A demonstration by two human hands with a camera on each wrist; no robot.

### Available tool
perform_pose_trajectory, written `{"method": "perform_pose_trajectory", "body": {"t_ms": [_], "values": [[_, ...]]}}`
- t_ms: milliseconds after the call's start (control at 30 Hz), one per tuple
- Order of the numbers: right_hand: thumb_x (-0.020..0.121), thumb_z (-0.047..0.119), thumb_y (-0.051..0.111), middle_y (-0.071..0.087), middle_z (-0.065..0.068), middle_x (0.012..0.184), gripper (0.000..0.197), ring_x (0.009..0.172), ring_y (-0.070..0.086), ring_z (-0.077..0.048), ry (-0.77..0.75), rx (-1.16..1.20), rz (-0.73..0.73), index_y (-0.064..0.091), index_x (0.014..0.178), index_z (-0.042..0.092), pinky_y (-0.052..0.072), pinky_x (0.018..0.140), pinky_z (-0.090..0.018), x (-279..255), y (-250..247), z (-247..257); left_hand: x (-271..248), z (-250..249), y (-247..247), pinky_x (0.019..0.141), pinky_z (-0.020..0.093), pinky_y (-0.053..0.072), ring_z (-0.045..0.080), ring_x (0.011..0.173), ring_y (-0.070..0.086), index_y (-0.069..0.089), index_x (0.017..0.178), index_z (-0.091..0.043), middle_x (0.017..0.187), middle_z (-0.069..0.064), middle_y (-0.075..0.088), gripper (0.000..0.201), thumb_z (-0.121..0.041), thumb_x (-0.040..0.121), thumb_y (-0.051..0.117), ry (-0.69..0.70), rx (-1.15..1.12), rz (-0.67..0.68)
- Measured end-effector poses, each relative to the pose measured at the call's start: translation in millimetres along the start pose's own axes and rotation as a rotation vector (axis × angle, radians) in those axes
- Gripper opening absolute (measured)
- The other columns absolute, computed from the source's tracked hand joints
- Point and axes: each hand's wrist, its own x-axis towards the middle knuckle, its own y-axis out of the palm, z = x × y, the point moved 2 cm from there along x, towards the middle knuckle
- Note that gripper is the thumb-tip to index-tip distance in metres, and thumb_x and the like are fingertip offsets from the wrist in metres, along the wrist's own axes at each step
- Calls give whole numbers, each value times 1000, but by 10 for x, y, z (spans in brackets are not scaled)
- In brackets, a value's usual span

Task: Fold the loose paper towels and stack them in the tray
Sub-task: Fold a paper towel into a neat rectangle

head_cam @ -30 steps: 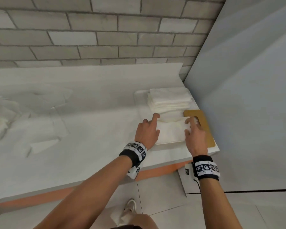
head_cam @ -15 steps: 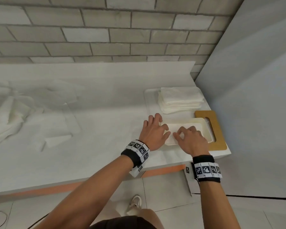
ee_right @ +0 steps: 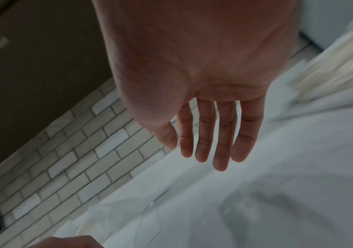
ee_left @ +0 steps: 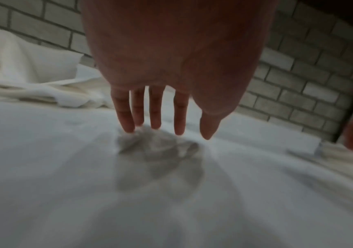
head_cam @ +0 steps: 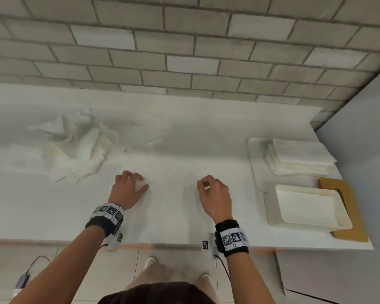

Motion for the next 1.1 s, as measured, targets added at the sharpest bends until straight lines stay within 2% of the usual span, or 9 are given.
{"method": "perform_pose_trajectory", "body": {"t_ms": [200, 300, 400, 533, 667, 767, 867, 1000, 1100], "values": [[101, 71, 48, 57, -9, 142, 70, 129, 56, -34, 59, -180, 120, 52, 145, 17, 50, 99, -46, 420, 1058, 838, -235, 163, 161, 86, 47, 55, 30, 111, 59, 66, 128, -27, 132, 2, 57, 40, -48, 103, 43, 239, -59, -47], [89, 82, 56, 49, -16, 148, 100, 137, 44, -39, 111, -383, 177, 39, 153, 7, 44, 106, -55, 469, 1448, 1087, -166, 242, 30, 87, 49, 53, 39, 116, 58, 59, 138, -14, 136, 13, 56, 36, -27, 105, 54, 84, -51, -128], [89, 58, 78, 50, -17, 145, 91, 134, 47, -40, 196, -307, 198, 36, 149, 5, 45, 106, -50, 499, 1619, 1156, 2, 371, -50, 102, 50, 46, 37, 129, 44, 45, 147, -10, 142, 15, 47, 60, -41, 100, 67, -103, 14, 34], [97, 12, 72, 51, -11, 128, 40, 99, 60, -24, 184, 100, 133, 49, 129, 17, 49, 84, -35, 507, 1561, 1097, 222, 433, -125, 99, 43, 48, 31, 117, 55, 52, 125, -12, 124, 8, 54, 46, -37, 95, 76, -70, -101, 194], [95, 12, 78, 70, 2, 99, 19, 86, 62, -11, 103, 227, 70, 64, 89, 23, 41, 70, -10, 488, 1423, 885, 304, 547, -140, 86, 30, 42, 24, 100, 57, 63, 103, -15, 104, 1, 55, 33, -33, 88, 85, -40, -262, 191], [97, 11, 77, 69, 5, 94, 13, 79, 61, -4, 152, 273, 44, 66, 97, 18, 42, 65, -10, 422, 1282, 716, 259, 572, -172, 84, 24, 38, 16, 102, 56, 67, 113, -7, 108, -2, 61, 37, -33, 92, 82, -61, -379, 185], [98, 8, 75, 70, 4, 105, 16, 103, 61, -8, 179, 300, 38, 64, 104, 18, 40, 71, 0, 344, 1186, 651, 240, 585, -193, 89, 33, 48, 21, 104, 60, 61, 115, -12, 109, -2, 62, 43, -42, 91, 80, -64, -334, 203], [100, 14, 74, 72, 17, 105, 15, 95, 63, 0, 10, 330, 14, 64, 102, 26, 42, 78, -12, 220, 950, 842, 314, 389, -364, 101, 30, 41, 17, 119, 49, 57, 130, -22, 128, -4, 52, 54, -50, 90, 79, 83, -445, -32], [103, 11, 69, 71, 12, 105, 17, 89, 65, -4, -189, 361, -7, 64, 102, 27, 43, 79, -13, 82, 611, 1116, 358, 101, -548, 100, 29, 50, 7, 115, 61, 55, 132, -27, 125, -7, 64, 61, -64, 88, 74, 35, -725, 22]]}}
